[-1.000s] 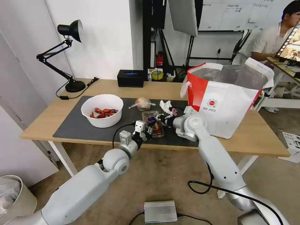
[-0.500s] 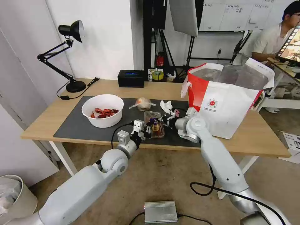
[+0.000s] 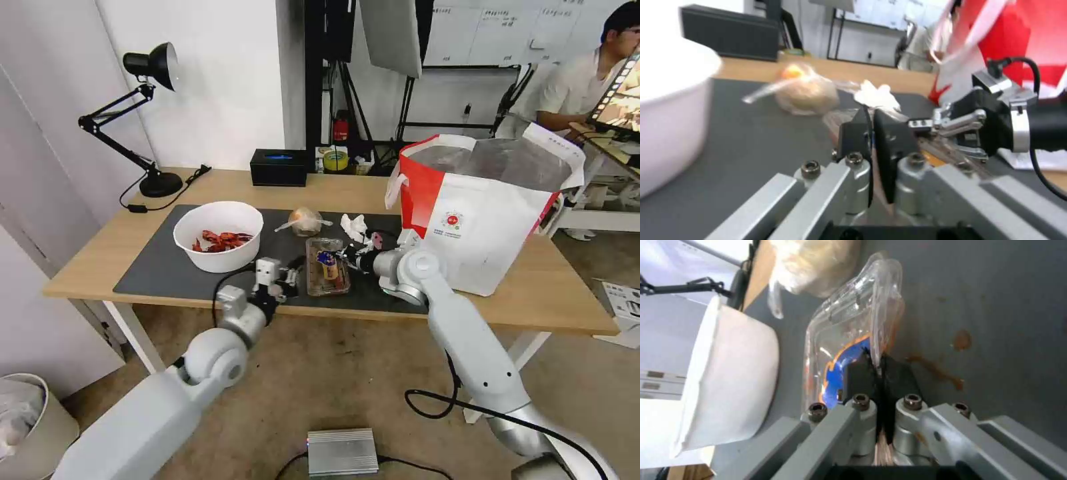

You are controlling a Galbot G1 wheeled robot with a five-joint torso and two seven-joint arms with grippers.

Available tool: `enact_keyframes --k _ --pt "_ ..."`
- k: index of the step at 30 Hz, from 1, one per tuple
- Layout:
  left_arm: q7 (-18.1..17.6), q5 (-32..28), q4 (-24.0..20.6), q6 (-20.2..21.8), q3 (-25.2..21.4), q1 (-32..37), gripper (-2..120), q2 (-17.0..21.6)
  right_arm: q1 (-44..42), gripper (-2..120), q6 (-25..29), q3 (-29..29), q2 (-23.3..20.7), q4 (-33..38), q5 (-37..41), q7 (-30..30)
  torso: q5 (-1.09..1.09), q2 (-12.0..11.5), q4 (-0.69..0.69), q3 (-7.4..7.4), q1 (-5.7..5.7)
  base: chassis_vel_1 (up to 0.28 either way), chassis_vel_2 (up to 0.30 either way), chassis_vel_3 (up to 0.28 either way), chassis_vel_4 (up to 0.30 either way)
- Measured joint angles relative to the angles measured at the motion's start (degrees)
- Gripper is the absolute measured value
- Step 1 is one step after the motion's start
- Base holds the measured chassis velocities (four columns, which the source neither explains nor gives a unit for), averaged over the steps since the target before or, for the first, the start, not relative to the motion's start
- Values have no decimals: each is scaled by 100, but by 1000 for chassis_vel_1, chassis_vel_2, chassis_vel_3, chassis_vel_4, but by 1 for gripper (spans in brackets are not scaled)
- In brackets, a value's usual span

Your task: Pick up the trash from the table and place it into the takeout bag.

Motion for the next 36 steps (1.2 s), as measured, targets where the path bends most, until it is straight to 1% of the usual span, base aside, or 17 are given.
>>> enact_keyframes --k 1,4,5,8,9,13,14,17,18,21,22,25,27,28,32,34,36 --pt "0 0 0 0 0 0 16 0 0 0 0 0 0 0 0 0 0 0 0 0 0 0 0 0 0" --pt "16 35 -264 4 -328 405 28 39 42 0 4 56 9 71 20 -13 0 0 0 0 0 0 0 0 0" --pt "16 35 -264 4 -328 405 28 39 42 0 4 56 9 71 20 -13 0 0 0 0 0 0 0 0 0" --pt "19 115 -413 -4 -509 684 43 7 101 0 11 115 12 135 34 -17 0 0 0 0 -1 0 0 0 0" --pt "19 115 -413 -4 -509 684 43 7 101 0 11 115 12 135 34 -17 0 0 0 0 -1 0 0 0 0" --pt "22 174 -564 -11 -689 943 64 -52 197 0 24 185 -50 282 108 -10 1 0 1 0 -1 0 0 0 0" --pt "22 174 -564 -11 -689 943 64 -52 197 0 24 185 -50 282 108 -10 1 0 1 0 -1 0 0 0 0" --pt "32 213 -641 -13 -803 1104 77 -90 294 0 54 258 -193 502 196 10 1 0 0 0 -1 0 0 0 0" --pt "32 213 -641 -13 -803 1104 77 -90 294 0 54 258 -193 502 196 10 1 0 0 0 -1 0 0 0 0" --pt "58 266 -691 -15 -910 1255 92 -130 454 0 155 355 -417 772 367 59 2 0 0 0 0 0 0 0 0" --pt "58 266 -691 -15 -910 1255 92 -130 454 0 155 355 -417 772 367 59 2 0 0 0 0 0 0 0 0" --pt "124 308 -778 -19 -1077 1461 99 -163 687 0 202 491 -645 1037 664 157 1 0 -2 0 -1 0 0 0 0" --pt "141 335 -830 -19 -1186 1589 99 -192 796 0 210 509 -704 1083 735 172 2 0 -2 0 -1 0 0 0 0" --pt "149 372 -906 -20 -1344 1757 100 -237 926 0 217 514 -739 1102 812 177 1 0 -2 0 -1 0 0 0 0" --pt "158 464 -1129 -24 -1751 2153 100 -385 1328 0 230 491 -811 1140 975 197 1 0 4 -1 -1 0 0 0 0" --pt "158 470 -1166 -25 -1798 2194 100 -407 1440 0 244 495 -860 1173 1006 217 0 0 4 -1 -1 0 0 0 0" --pt "159 475 -1229 -25 -1863 2255 100 -418 1664 0 280 545 -996 1190 1052 269 1 0 0 0 0 0 0 0 0"
